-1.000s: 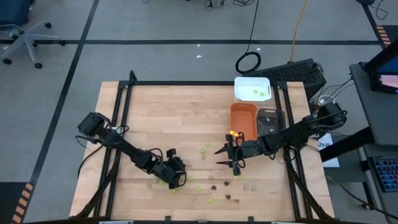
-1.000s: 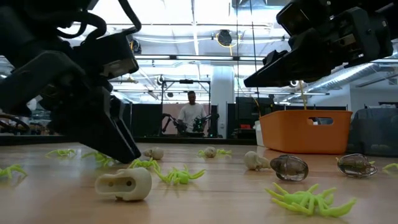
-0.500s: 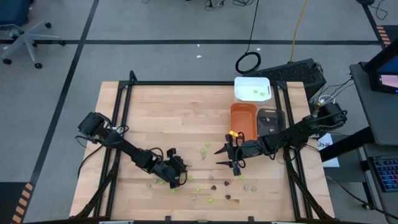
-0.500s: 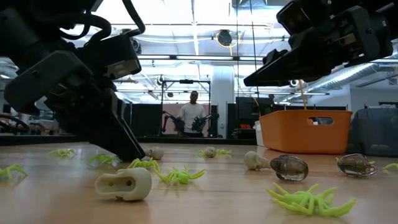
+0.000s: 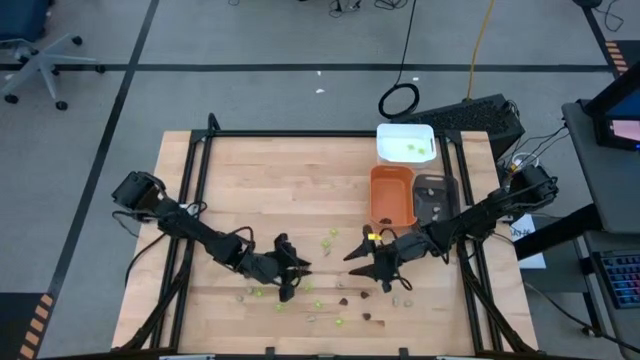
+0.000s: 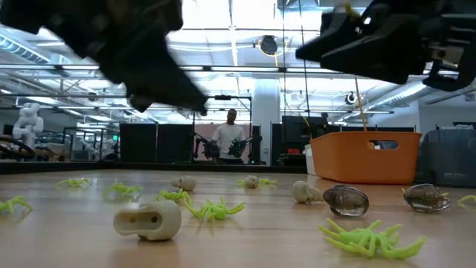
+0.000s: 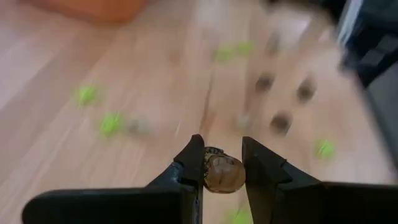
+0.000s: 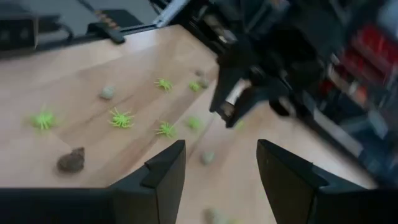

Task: Sort Halloween decoration
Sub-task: Put the black skull toy into the orange bin

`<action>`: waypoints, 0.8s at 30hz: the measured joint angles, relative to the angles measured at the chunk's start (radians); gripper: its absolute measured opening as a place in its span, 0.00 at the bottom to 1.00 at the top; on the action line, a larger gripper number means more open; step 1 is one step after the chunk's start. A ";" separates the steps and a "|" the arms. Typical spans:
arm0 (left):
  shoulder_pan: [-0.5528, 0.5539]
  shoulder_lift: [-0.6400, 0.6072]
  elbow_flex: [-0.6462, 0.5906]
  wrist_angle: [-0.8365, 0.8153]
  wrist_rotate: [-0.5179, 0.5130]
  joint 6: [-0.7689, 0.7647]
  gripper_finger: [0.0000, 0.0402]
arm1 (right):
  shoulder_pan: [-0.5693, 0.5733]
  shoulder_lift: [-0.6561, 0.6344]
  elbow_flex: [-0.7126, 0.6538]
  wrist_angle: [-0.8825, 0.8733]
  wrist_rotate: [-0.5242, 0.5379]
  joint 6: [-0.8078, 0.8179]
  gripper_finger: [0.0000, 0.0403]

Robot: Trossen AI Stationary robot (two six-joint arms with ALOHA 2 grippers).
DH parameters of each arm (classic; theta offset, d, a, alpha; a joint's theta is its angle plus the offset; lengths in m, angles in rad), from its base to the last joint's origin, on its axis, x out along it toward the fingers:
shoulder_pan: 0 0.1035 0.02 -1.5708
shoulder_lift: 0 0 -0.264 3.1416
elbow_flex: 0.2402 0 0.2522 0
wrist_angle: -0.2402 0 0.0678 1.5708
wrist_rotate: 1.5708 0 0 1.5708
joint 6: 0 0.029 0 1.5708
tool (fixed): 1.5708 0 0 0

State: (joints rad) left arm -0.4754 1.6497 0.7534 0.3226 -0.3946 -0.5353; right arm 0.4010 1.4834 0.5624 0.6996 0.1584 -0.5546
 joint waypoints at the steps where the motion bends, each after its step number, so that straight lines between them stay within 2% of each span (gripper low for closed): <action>1: 0.005 0.000 0.000 0.040 0.000 0.004 0.17 | 0.003 0.000 0.008 -0.001 0.000 -0.049 0.46; 5: 0.030 0.000 0.001 0.222 0.026 0.044 0.17 | 0.007 0.005 0.050 0.002 0.002 -0.149 0.45; 11: 0.055 0.001 0.001 0.398 0.029 0.044 0.17 | 0.007 0.053 0.123 0.000 0.006 -0.268 0.43; 16: 0.065 0.000 0.001 0.411 0.031 0.044 0.17 | 0.006 0.070 0.169 0.000 0.105 -0.299 0.43; 24: 0.068 0.000 0.001 0.444 0.031 0.074 0.18 | -0.022 0.070 0.183 -0.001 0.093 -0.325 0.43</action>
State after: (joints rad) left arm -0.4070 1.6501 0.7544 0.7667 -0.3634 -0.4617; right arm 0.3788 1.5532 0.7452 0.6987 0.2516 -0.8793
